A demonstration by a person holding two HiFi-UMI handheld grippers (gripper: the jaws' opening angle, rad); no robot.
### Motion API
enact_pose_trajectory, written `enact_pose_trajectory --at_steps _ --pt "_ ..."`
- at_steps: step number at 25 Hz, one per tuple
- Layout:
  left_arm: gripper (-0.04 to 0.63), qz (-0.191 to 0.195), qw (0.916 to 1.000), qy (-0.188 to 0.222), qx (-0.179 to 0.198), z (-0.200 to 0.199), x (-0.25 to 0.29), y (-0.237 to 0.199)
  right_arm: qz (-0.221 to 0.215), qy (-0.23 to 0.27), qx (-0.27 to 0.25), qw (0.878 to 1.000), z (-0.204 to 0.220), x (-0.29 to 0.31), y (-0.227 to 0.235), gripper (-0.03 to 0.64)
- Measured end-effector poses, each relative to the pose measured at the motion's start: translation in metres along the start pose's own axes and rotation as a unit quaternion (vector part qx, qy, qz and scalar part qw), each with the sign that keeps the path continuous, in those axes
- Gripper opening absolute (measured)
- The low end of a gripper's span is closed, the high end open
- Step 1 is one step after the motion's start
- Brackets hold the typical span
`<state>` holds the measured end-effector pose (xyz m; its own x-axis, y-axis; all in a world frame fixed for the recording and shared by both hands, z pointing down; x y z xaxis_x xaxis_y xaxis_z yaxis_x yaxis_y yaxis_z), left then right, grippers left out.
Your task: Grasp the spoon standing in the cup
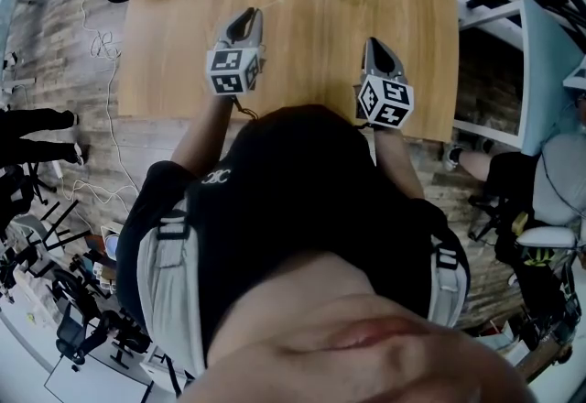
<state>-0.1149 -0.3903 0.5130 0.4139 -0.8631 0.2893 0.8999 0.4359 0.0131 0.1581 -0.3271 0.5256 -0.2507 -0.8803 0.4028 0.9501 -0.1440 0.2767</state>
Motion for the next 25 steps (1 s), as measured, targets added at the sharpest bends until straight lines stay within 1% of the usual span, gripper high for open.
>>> enact_pose_trajectory --at_steps 2,4,7,10,12,16,19,22,25 --pt "0.052 -0.001 1.0 -0.005 -0.004 0.002 0.0 0.001 0.009 -0.046 0.0 0.999 0.016 0.008 0.005 -0.001" --pt "0.052 -0.002 1.0 -0.007 -0.004 0.002 0.001 0.003 0.024 -0.076 0.002 0.997 0.028 0.012 0.013 -0.002" --pt "0.052 -0.003 1.0 -0.008 -0.004 0.002 0.002 0.001 0.029 -0.079 0.011 0.996 0.031 0.011 0.019 0.0" --pt "0.052 -0.007 0.9999 -0.011 -0.008 0.004 0.001 -0.005 0.025 -0.063 0.014 0.998 0.025 0.012 0.018 -0.002" --pt "0.052 -0.008 0.9999 -0.011 -0.009 0.004 0.002 -0.005 0.018 -0.042 0.012 0.999 0.017 0.012 0.015 -0.002" --pt "0.051 -0.001 1.0 -0.006 -0.002 0.001 0.004 0.002 -0.01 0.031 0.008 0.999 -0.006 0.0 0.004 -0.002" --pt "0.051 0.004 1.0 -0.003 0.001 0.0 0.004 0.003 -0.003 0.069 -0.011 0.998 -0.017 -0.007 0.0 -0.003" --pt "0.048 0.005 1.0 -0.004 0.0 0.001 0.005 0.003 -0.003 0.084 -0.012 0.996 -0.022 -0.011 0.001 -0.003" --pt "0.046 0.006 1.0 -0.003 0.0 0.001 0.005 0.002 -0.001 0.085 -0.01 0.996 -0.022 -0.013 0.003 -0.003"
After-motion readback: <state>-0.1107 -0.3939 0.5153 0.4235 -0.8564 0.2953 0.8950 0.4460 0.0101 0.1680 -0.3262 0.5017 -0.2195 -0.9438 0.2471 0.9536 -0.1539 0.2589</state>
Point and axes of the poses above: the fingertips, and each gripper's own axes: x forward along the fingers, y to its right, z out of its underside, the point moved 3 cm from there along -x, backward along the fingers, and after that the axes turned 7 degrees about x, right-handed, at the moved point
